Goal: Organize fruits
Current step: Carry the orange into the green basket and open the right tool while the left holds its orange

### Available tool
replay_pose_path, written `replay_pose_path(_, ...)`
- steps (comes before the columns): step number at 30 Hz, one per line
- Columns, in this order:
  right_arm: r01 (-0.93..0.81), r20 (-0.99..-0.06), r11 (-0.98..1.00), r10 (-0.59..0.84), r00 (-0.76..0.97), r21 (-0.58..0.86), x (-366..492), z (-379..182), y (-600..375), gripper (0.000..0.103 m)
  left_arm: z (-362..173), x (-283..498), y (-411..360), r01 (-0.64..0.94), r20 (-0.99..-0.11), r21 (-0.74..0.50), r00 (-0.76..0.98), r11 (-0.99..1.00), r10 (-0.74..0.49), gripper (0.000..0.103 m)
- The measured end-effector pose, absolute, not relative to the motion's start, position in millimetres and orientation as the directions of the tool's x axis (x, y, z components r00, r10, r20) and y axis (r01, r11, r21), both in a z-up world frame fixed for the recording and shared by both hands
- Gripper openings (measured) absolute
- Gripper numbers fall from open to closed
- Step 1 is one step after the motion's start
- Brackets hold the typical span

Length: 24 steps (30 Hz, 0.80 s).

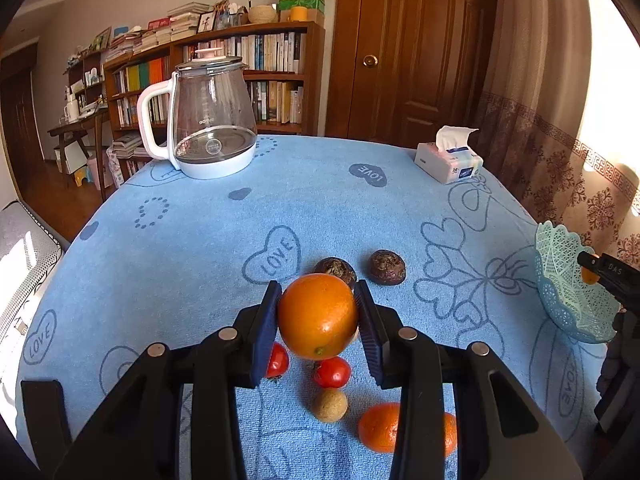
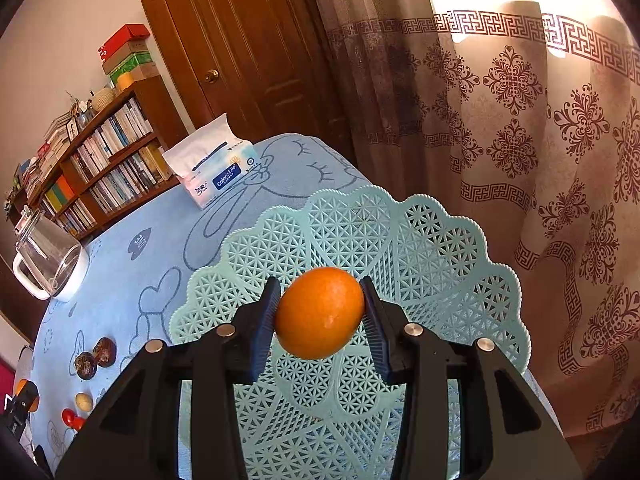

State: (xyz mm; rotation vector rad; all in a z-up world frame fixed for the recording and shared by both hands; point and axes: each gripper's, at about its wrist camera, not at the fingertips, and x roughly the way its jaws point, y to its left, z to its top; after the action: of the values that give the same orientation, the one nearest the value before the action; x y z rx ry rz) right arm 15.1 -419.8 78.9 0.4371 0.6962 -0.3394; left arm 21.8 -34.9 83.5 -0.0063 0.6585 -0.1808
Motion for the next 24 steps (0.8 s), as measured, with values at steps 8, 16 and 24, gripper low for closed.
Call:
replay_pose_path(8,0.448,-0.697,0.851,-0.146,0.702,0.273,17.1,73.1,-419.9,0.042,83.0,19.3,-45.8,0.188,-0.613,-0.053,0.769,0.981,-0.180,0.038)
replay_pose_path(16,0.454,-0.682,0.840,-0.146,0.717,0.298,13.4,76.6,-423.6,0.043,83.6,17.8,-57.2,0.215,-0.617,-0.043,0.763,0.976,-0.196,0.038)
replay_pose_path(24,0.478,-0.650,0.815,-0.174,0.740,0.326,5.9,82.8,-429.4,0.043,82.2,15.8,-75.6,0.258,-0.627,-0.041,0.745,0.965,-0.226,0.038)
